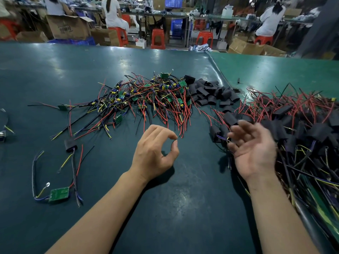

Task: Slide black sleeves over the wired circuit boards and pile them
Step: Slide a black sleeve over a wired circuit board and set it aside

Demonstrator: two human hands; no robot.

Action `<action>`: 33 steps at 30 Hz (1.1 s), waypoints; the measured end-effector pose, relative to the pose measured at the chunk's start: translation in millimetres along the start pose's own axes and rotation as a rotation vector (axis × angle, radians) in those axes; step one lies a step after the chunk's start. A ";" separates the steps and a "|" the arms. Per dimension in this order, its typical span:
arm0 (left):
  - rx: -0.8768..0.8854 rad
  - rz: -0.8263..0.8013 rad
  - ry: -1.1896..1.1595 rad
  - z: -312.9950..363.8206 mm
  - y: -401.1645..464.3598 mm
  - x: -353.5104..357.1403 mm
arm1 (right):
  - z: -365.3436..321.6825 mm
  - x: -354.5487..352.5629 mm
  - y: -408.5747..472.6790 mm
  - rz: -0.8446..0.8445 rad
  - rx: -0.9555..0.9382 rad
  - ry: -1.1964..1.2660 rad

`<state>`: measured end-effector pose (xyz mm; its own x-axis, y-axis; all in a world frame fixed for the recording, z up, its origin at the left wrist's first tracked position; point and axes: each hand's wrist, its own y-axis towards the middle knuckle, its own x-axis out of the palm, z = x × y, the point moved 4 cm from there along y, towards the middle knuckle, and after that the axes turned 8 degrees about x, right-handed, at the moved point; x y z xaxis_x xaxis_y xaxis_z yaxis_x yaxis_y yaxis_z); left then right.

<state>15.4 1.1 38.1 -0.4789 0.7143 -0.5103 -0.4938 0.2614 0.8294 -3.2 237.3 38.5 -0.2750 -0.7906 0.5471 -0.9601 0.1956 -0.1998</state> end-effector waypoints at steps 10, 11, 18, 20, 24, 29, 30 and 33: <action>-0.029 -0.024 0.015 -1.0 -0.4 -0.1 | 40.5 12.0 12.0 0.067 -0.044 -0.490; -0.032 -0.024 0.016 -1.1 -0.6 -0.3 | 37.8 8.6 13.9 0.089 -0.091 -0.551; -0.051 -0.006 0.012 -1.5 -1.2 -2.9 | 25.7 -7.3 24.3 0.118 -0.068 -0.447; -0.054 -0.002 0.010 -1.6 -1.3 -3.2 | 20.4 -11.9 26.9 0.137 -0.079 -0.437; -0.059 0.006 0.007 -1.5 -1.7 -4.1 | 14.6 -19.3 30.9 0.161 -0.062 -0.438; -0.068 0.001 0.009 -2.2 -2.5 -4.5 | 5.1 -30.6 37.0 0.185 -0.027 -0.399; -0.069 0.001 0.009 -2.4 -2.6 -4.5 | 3.3 -32.3 37.9 0.185 -0.021 -0.395; -0.068 0.002 0.008 -2.1 -2.9 -4.7 | -1.8 -36.6 39.2 0.179 -0.005 -0.388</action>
<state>17.6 -4.5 37.6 -0.4856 0.7093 -0.5110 -0.5414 0.2150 0.8128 -30.9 274.9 12.2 -0.3988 -0.9035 0.1573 -0.8995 0.3520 -0.2590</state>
